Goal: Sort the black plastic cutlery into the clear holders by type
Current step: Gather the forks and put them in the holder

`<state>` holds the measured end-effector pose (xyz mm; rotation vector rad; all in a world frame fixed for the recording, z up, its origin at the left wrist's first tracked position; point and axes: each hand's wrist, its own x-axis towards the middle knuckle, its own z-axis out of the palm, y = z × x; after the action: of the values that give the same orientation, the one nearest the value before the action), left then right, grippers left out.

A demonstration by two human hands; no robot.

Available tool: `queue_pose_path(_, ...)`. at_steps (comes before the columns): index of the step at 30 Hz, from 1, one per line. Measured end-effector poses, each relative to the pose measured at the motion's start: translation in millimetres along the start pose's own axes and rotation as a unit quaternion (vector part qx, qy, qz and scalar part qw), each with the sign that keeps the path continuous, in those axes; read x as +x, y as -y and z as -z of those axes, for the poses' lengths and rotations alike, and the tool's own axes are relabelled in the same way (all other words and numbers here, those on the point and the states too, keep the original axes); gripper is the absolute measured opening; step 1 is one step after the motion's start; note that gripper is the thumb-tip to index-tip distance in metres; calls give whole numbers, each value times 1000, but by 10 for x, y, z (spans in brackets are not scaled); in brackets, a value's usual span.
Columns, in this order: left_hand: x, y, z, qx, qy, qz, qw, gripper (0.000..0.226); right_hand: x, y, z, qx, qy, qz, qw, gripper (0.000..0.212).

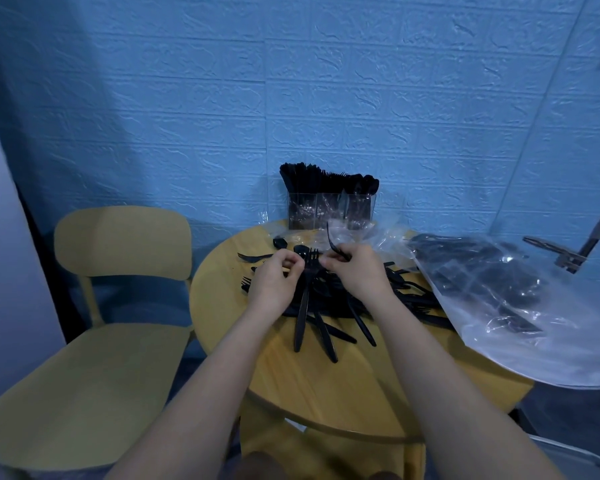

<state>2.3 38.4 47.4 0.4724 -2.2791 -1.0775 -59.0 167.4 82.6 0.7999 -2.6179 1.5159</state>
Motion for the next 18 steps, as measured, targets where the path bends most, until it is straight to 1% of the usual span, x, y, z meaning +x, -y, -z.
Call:
queue_pose_path(3, 24, 77, -2, 39, 26, 3, 999, 6, 32, -26, 63, -17, -7, 3, 1000, 10)
queue_pose_path(6, 25, 121, -44, 61, 31, 1, 998, 7, 36, -59, 50, -30, 33, 2, 999, 16)
queue_pose_path(9, -1, 116, -75, 52, 15, 2, 999, 8, 45, -66, -5, -50, 74, -1, 996, 12)
queue_pose_path(12, -17, 126, -77, 26, 2, 4, 1000, 7, 79, -50, 2, -43, 64, 2, 997, 2)
queue_pose_path(15, -30, 125, -49, 11, -2, 5, 1000, 5, 89, -25, 49, -26, 67, 1, 997, 10)
queue_pose_path(18, -57, 103, -38, 2, -9, 1, 1000, 6, 72, -13, 63, -26, 86, -4, 996, 18)
